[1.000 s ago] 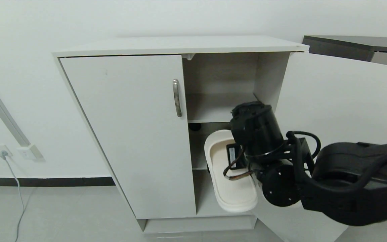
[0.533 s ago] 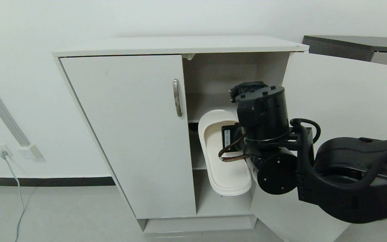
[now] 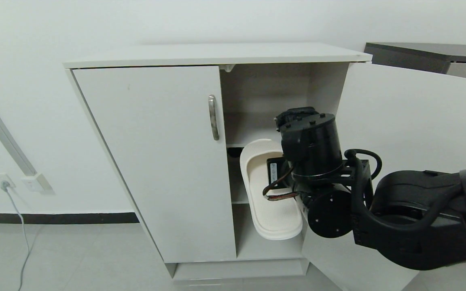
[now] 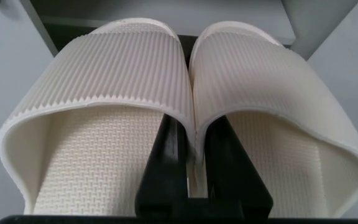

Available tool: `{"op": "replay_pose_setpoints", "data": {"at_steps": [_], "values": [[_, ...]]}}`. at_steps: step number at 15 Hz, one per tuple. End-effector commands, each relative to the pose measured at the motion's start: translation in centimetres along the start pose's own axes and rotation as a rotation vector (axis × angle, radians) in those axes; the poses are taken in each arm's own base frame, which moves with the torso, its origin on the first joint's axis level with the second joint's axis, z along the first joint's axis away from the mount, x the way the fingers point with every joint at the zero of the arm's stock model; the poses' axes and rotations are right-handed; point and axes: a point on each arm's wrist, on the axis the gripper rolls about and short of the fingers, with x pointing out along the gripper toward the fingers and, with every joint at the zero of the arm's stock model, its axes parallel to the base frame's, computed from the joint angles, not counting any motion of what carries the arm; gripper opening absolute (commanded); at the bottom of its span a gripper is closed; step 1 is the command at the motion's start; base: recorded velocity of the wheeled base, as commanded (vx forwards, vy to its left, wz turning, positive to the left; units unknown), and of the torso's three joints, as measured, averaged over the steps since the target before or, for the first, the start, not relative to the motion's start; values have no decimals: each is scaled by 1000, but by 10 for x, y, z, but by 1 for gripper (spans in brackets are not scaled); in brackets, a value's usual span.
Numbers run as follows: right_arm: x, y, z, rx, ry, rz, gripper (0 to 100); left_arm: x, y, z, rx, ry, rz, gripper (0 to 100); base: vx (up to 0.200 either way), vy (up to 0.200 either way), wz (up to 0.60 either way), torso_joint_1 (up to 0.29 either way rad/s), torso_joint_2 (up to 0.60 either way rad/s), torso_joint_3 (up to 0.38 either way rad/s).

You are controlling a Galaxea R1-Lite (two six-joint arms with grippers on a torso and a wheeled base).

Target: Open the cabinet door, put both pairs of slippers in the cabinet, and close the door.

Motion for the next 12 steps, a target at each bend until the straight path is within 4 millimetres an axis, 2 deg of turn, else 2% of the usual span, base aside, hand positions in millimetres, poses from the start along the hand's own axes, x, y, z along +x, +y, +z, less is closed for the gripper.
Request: {"op": "replay_pose_setpoints", "data": {"at_steps": [1,12], "values": [[0,0,0,-2,0,0,0,0,0,0,1,0,1,0,200,0,0,12,2,7],[4,3,-2,-6,1,-2,0,0,0,0,-1,0,-1,0,200,0,0,4,2,4]]}}
